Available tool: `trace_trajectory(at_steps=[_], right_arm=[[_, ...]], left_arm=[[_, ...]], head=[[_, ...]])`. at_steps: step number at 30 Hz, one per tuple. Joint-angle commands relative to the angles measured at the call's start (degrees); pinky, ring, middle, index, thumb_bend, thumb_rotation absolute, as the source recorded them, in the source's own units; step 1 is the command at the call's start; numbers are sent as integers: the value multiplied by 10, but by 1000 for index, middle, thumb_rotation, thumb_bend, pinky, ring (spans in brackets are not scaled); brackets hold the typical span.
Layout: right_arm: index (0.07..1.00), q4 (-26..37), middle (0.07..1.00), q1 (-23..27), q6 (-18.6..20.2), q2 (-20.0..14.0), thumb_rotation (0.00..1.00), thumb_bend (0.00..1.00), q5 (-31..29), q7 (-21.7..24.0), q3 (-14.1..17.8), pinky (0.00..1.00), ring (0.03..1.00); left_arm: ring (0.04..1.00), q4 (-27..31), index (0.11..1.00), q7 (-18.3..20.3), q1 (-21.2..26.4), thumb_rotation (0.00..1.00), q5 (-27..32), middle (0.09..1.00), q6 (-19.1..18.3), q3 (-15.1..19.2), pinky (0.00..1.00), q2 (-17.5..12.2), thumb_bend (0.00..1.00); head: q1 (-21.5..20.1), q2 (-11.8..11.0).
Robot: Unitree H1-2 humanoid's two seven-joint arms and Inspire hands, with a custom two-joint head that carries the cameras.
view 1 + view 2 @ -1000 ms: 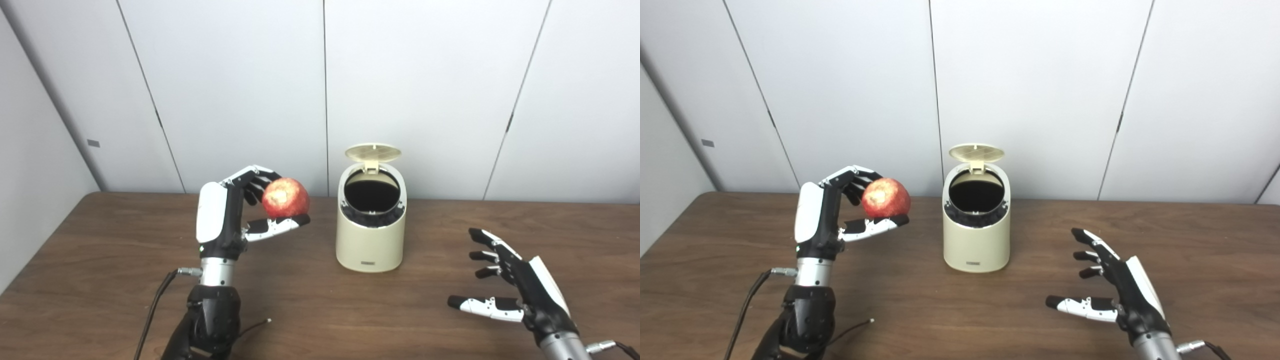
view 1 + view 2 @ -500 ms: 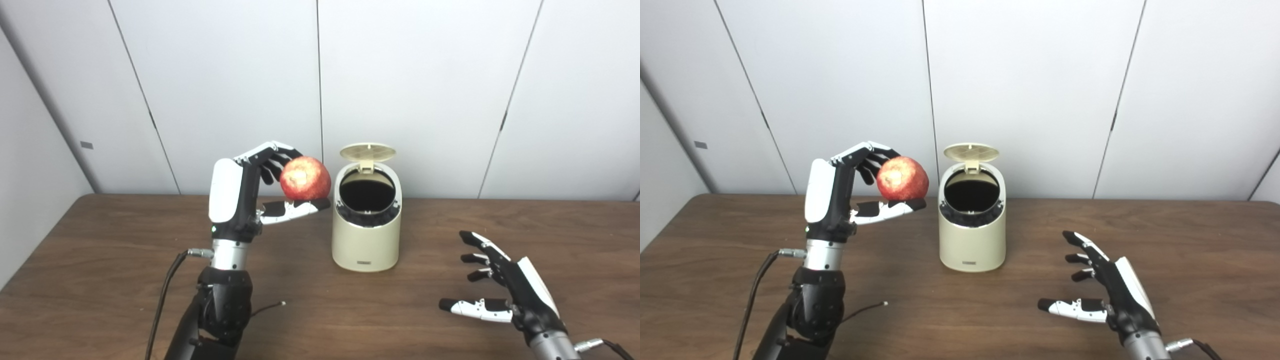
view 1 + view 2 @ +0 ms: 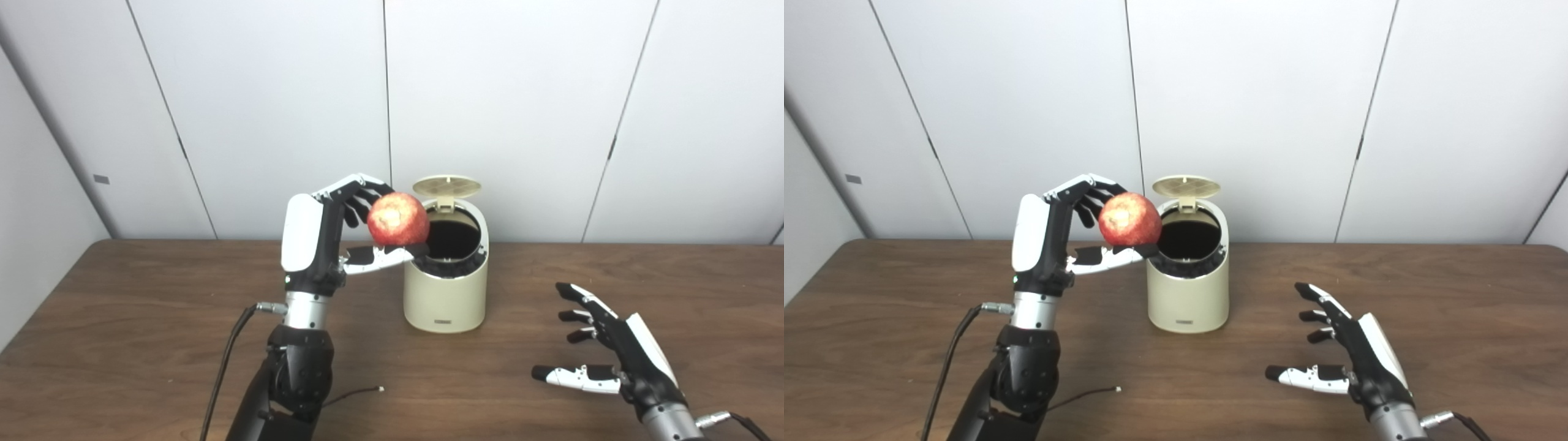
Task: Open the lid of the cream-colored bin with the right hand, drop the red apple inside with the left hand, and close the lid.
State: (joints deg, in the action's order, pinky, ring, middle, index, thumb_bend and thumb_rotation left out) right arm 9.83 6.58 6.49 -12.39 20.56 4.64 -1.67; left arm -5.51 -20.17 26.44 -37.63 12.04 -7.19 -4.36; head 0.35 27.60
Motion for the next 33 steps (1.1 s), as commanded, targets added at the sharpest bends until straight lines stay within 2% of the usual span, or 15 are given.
trace_trajectory(at_steps=[1, 18, 22, 33], right_arm=[[866, 24, 881, 15, -3, 0, 201, 774, -2, -8, 3, 637, 782], [872, 33, 893, 14, 1, 2, 229, 793, 3, -11, 6, 629, 796], [872, 42, 893, 13, 12, 5, 236, 797, 8, -10, 4, 623, 792], [865, 43, 889, 15, 8, 7, 233, 799, 1, -11, 6, 615, 791]], left_arm=[[368, -2, 486, -12, 36, 0, -5, 472, 8, -2, 281, 5, 526], [358, -131, 491, -63, 92, 0, -5, 458, 47, -24, 279, 16, 527], [355, -157, 495, -75, 104, 0, -10, 451, 51, -31, 278, 17, 526], [366, -219, 497, -96, 130, 0, -13, 456, 44, -43, 278, 29, 527]], head=[[-1, 1], [-18, 1], [-21, 1], [-21, 2]])
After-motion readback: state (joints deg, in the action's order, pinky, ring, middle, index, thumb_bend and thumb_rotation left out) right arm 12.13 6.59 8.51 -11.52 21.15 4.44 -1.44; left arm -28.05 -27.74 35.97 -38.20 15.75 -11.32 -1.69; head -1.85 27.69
